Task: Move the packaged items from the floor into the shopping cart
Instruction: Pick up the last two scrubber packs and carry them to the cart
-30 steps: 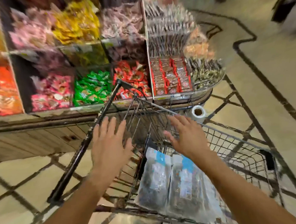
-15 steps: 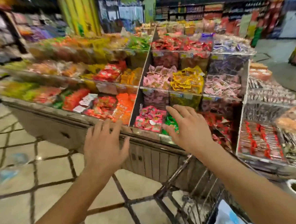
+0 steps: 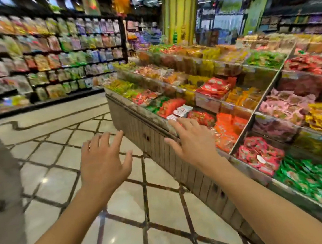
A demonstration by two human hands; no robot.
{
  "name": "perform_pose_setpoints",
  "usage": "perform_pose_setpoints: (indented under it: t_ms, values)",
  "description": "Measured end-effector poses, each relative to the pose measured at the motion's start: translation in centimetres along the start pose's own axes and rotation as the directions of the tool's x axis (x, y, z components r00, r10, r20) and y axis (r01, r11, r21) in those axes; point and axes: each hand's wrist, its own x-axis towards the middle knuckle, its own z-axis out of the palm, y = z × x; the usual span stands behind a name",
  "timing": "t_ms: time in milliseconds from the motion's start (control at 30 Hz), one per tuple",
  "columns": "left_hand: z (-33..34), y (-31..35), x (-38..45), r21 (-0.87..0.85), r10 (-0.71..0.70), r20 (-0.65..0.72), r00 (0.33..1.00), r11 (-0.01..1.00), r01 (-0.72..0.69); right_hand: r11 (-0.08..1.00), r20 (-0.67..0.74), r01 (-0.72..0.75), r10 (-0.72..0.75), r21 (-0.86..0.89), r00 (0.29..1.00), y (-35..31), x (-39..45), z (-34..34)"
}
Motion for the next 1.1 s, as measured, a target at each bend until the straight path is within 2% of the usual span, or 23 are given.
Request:
perform_pose_setpoints:
  t_ms: [367,733,933,1100]
  values:
    - [8.4,-11.4,7.2,0.135,-0.161,0.006,0.987,0.978,0.159,0.971,-0.028,0.176,-0.173,0.16,0.984,-5.4,14.9,13.5]
    - [16.6,-18.1,20.4,0.241,-0.217,-0.039,0.975,0.945,0.22,0.944,-0.027,0.209,-0.209,0.254,0.978,-5.9,30.9,26.2]
    - [21.7,-22.7,26.3,0.233,-0.289,0.003,0.957,0.931,0.281,0.918,-0.02,0.276,-0.282,0.284,0.959,-8.7,38.0,33.0]
    - [27.3,-28.1,31.4,0.228,-0.288,-0.018,0.958,0.931,0.284,0.914,0.0,0.299,-0.311,0.276,0.95,-11.9,44.5,39.2]
